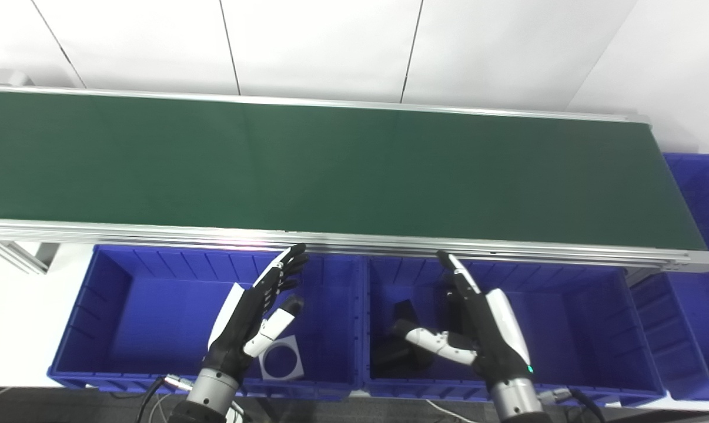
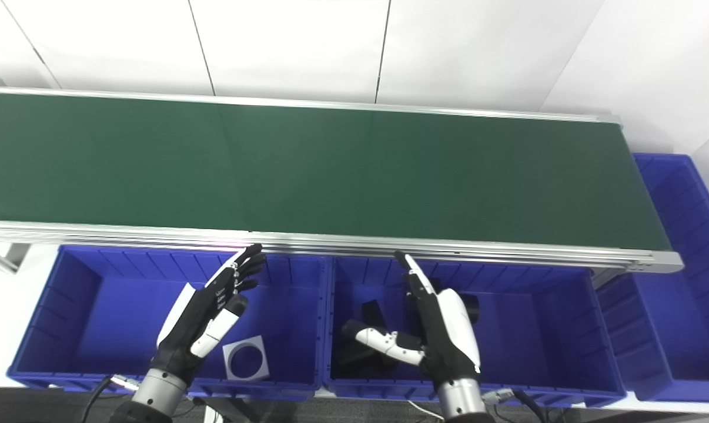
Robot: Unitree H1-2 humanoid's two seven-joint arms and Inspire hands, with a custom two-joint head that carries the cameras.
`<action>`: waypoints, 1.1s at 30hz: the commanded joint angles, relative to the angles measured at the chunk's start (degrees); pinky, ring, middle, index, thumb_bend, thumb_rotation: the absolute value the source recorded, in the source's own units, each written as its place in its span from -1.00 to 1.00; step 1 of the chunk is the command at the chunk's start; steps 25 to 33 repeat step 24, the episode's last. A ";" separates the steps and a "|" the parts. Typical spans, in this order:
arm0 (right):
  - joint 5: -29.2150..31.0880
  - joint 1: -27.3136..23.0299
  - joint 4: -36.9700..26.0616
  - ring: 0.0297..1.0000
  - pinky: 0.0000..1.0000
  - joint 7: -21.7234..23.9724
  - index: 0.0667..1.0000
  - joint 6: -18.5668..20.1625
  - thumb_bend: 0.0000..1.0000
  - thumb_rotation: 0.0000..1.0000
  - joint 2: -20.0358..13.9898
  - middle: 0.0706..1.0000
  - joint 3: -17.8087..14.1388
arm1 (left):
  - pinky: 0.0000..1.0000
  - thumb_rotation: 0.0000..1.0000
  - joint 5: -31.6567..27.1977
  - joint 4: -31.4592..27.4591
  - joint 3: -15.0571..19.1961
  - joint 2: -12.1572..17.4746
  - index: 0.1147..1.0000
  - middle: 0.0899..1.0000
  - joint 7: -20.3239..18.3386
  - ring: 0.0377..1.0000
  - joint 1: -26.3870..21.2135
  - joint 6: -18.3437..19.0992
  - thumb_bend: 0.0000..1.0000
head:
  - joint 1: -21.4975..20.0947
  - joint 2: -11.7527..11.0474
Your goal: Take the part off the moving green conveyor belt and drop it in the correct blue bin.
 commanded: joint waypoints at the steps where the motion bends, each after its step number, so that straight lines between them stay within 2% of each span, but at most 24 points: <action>1: 4.35 1.13 -2.38 0.87 0.77 0.16 0.96 -4.29 0.54 0.07 -0.10 0.92 -0.30 | 0.70 0.80 0.38 -0.10 -0.06 -0.14 0.79 0.79 0.98 0.79 -0.51 -3.50 0.45 | 0.28 -0.23; 5: 9.82 2.00 -2.18 0.94 0.88 1.10 0.98 -6.57 0.58 0.16 -1.11 0.96 -0.09 | 0.70 0.79 0.36 0.70 0.10 -0.20 0.80 0.78 1.33 0.78 -0.41 -4.64 0.46 | 0.37 -0.77; 9: 12.86 1.71 -0.85 0.91 0.83 1.55 0.98 -7.98 0.67 0.17 -1.50 0.92 -0.07 | 0.70 0.73 0.07 1.52 0.27 -0.06 0.80 0.79 1.46 0.79 -0.37 -5.47 0.53 | 0.08 -1.52; 13: 13.33 1.59 0.15 0.89 0.80 0.90 0.98 -7.62 0.67 0.19 -1.22 0.90 -0.05 | 0.70 0.64 -0.20 3.26 0.40 0.24 0.80 0.78 1.32 0.79 -1.36 -7.65 0.58 | -0.02 -2.72; 16: 13.74 1.49 1.36 0.87 0.77 -0.06 0.96 -8.76 0.65 0.17 -0.54 0.86 -0.26 | 0.73 0.60 -0.99 4.40 0.76 0.11 0.79 0.78 1.25 0.80 -1.79 -8.43 0.61 | -0.27 -3.28; 21: 14.51 1.21 3.67 0.86 0.81 -1.72 0.90 -12.09 0.65 -0.01 0.82 0.84 -0.77 | 0.75 0.54 -1.95 5.98 0.98 0.12 0.80 0.78 1.01 0.81 -2.01 -10.29 0.60 | -0.58 -4.16; 24: 13.74 0.87 5.07 0.83 0.83 -2.21 0.88 -14.04 0.66 -0.08 0.92 0.82 -0.63 | 0.73 0.51 -2.29 7.32 0.89 0.18 0.80 0.78 1.00 0.80 -2.29 -11.90 0.59 | -0.38 -5.67; 33: 13.74 0.87 5.07 0.83 0.83 -2.21 0.88 -14.04 0.66 -0.08 0.92 0.82 -0.63 | 0.73 0.51 -2.29 7.32 0.89 0.18 0.80 0.78 1.00 0.80 -2.29 -11.90 0.59 | -0.38 -5.67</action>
